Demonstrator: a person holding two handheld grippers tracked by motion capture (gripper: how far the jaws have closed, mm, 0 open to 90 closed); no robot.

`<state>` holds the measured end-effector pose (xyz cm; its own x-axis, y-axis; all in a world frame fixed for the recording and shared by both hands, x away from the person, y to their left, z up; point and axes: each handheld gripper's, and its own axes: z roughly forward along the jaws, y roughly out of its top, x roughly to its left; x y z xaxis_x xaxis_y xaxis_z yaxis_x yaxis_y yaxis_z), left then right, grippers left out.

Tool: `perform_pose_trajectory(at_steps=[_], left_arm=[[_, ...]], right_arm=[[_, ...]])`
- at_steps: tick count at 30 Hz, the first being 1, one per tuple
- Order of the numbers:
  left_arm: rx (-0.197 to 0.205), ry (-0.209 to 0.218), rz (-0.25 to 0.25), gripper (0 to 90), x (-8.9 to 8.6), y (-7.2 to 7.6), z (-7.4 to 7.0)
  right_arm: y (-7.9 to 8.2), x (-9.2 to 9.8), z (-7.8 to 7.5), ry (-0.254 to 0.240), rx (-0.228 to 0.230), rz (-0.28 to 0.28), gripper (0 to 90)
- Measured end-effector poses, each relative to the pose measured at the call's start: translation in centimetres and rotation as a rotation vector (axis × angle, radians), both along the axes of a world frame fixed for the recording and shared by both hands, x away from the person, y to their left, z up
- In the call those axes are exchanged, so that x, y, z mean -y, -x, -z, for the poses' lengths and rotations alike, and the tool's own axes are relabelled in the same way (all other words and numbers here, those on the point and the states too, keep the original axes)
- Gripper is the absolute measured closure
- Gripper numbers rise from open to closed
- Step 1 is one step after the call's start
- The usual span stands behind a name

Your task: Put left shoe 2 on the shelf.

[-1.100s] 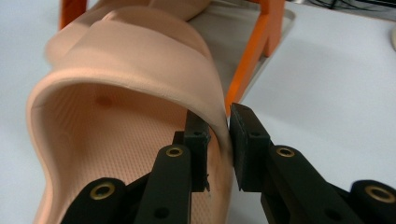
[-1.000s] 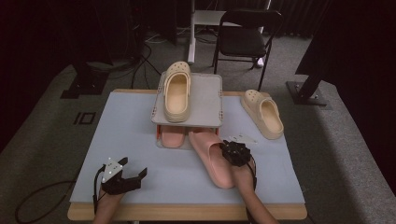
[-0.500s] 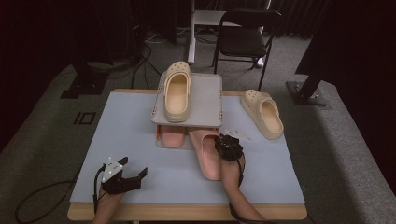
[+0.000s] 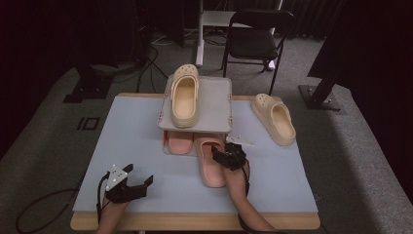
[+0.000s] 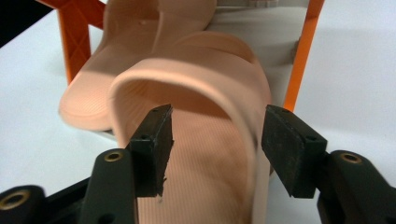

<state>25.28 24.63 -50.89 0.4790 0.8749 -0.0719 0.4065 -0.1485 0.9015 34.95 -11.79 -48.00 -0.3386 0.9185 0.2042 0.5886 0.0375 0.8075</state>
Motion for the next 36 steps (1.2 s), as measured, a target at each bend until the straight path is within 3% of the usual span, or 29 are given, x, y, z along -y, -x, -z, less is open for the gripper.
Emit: perform_pose_trajectory(at_steps=[4,6,10,14,20,36], left_arm=[[-0.005,0.002,0.0,8.7,0.1,-0.1,0.1],[-0.007,0.004,0.001,8.6,0.1,-0.1,0.1],[-0.003,0.004,0.001,8.6,0.2,0.0,0.1],[-0.008,0.002,0.0,8.7,0.1,-0.1,0.1],[-0.006,0.0,0.003,8.7,0.2,-0.1,0.1],[-0.007,0.003,-0.005,8.7,0.1,-0.1,0.1]], right_arm=[[0.7,0.6,0.1,-0.021,0.005,-0.064,37.9],[0.9,0.7,0.1,-0.008,0.003,-0.081,37.1],[2.4,1.2,-0.1,0.023,0.042,-0.155,36.4],[3.8,2.2,-0.4,0.002,0.057,-0.214,34.9],[5.2,3.6,-0.6,-0.025,0.057,-0.249,33.7],[9.0,5.1,0.3,-0.018,0.033,-0.329,28.8]])
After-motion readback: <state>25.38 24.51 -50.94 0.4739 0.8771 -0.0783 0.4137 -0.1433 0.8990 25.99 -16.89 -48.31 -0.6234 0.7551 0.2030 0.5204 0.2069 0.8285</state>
